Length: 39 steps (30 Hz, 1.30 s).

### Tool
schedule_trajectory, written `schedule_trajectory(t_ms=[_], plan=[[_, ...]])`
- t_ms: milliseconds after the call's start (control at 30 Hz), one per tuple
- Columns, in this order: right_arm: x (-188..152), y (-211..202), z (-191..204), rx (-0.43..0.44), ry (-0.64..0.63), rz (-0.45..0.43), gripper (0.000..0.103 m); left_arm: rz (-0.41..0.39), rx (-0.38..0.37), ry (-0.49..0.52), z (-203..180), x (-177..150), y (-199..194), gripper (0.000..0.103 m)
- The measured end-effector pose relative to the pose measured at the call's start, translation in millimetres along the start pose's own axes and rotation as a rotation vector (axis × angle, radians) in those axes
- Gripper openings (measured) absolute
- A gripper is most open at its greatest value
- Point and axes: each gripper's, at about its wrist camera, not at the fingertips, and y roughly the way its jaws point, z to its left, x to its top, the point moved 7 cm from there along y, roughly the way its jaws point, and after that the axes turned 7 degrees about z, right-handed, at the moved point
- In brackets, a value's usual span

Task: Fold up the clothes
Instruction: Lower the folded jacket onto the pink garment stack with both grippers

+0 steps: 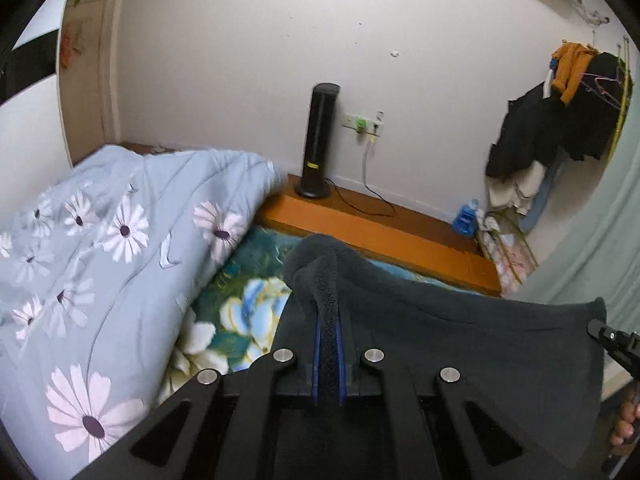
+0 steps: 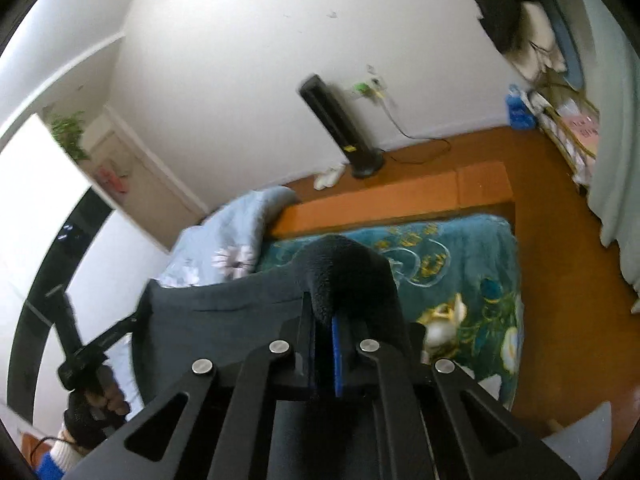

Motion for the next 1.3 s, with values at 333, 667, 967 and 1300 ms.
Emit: schedule_trajectory(t_ms=[333,667,967,1300], plan=[[-37,67,-42,-0.077,0.063,0.188,0.009,0.211,0.115,0.081,-8,-43,75,0.011],[-22,-1,-10,-0.150,-0.050,0.061,0.057,0.112,-0.032,-0.028,-18,-27,-3,0.059],[-92,-1,58,-0.024,-0.295,0.115,0.064,0.153,-0.065,0.122,-54,-77,-14,0.062],[-99,-16,63,-0.059,-0.232,0.101,0.064,0.122,-0.061,0.046,-54,-101,-37,0.071]])
